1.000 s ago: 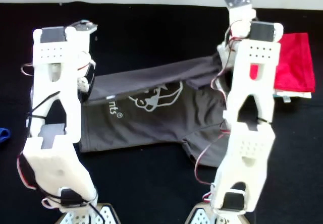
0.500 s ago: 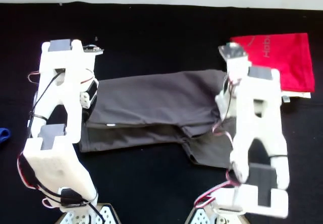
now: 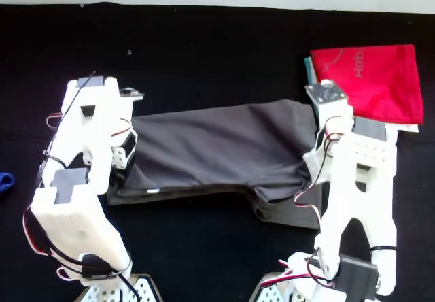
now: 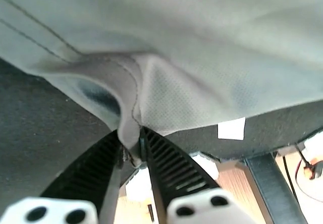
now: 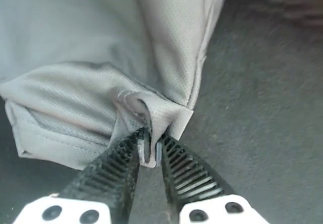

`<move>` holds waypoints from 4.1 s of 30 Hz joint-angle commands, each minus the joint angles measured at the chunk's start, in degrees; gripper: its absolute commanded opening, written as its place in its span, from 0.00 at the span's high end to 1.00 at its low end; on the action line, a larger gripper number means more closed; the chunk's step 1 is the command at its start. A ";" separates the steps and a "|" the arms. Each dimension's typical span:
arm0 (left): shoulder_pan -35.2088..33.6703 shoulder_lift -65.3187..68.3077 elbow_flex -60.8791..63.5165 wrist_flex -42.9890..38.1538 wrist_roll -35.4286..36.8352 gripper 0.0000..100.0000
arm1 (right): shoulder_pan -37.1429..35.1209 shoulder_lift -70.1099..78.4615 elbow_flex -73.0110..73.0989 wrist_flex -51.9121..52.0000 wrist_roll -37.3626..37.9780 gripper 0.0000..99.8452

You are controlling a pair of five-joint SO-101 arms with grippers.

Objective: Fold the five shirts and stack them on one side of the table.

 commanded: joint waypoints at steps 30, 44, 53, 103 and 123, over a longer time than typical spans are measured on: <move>-7.60 -3.12 -23.87 6.07 -5.63 0.85 | -13.41 -18.86 1.54 -3.74 -9.32 0.80; 3.47 4.44 -16.48 -1.41 1.05 0.99 | -15.08 5.67 0.66 -25.63 -17.05 0.99; -3.82 5.14 1.27 -5.45 -5.63 0.99 | -14.02 7.43 0.57 -27.21 -16.79 0.99; -10.07 50.51 -77.67 4.22 -5.27 0.99 | -16.04 33.19 -38.29 -11.12 -17.23 0.99; -20.70 52.44 -84.44 5.98 -7.65 0.99 | -12.88 62.64 -73.45 -1.27 -17.14 0.99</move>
